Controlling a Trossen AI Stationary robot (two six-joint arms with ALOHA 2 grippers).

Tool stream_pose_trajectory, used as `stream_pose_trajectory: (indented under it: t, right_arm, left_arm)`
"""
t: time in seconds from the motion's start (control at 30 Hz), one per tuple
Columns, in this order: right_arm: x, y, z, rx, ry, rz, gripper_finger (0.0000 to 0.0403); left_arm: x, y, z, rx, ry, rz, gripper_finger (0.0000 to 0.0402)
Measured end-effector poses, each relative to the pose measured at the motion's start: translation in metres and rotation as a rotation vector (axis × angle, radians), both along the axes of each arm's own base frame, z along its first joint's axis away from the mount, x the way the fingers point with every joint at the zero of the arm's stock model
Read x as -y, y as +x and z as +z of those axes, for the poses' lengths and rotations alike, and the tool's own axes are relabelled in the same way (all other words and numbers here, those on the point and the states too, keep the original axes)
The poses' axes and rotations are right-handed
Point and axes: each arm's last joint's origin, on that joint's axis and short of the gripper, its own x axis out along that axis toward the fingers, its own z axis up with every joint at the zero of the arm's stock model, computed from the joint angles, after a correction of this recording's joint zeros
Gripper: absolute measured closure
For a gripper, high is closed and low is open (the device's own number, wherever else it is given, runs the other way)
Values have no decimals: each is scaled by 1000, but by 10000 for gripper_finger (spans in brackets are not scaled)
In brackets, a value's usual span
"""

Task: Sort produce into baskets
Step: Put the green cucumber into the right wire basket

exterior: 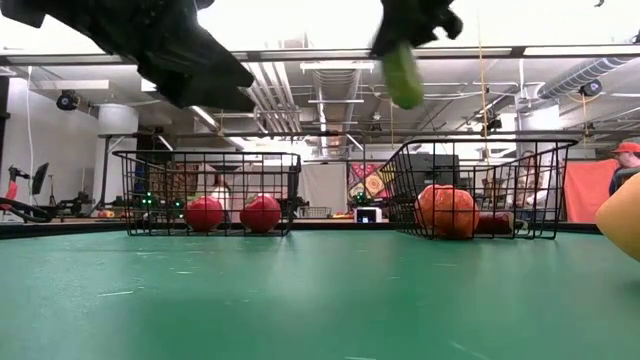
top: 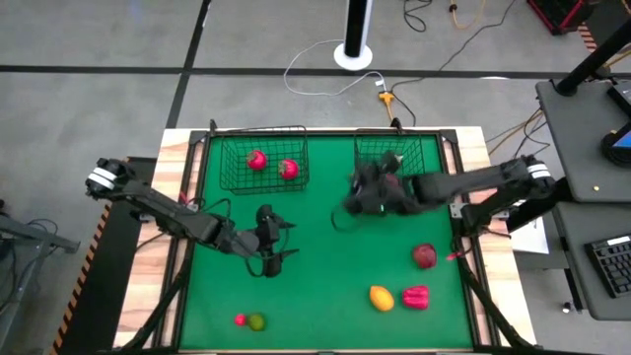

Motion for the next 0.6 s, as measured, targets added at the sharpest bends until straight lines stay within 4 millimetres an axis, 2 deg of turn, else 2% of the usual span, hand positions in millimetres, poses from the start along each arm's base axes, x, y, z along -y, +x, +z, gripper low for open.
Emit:
stream_pose_trajectory:
  t: [0.17, 0.33, 0.47, 0.6]
  right_arm:
    - [48, -24, 6, -90, 87, -262, 247]
    - [84, -35, -16, -158, 236, -372, 233]
    - [99, -39, -39, -228, 304, -407, 234]
    - [103, -42, -53, -269, 312, -427, 232]
  left_arm:
    - [1, 3, 9, -4, -11, 8, 86]
    - [2, 5, 14, 9, -15, 7, 86]
    - [3, 5, 13, 9, -20, 8, 86]
    - [2, 5, 12, 5, -20, 9, 86]
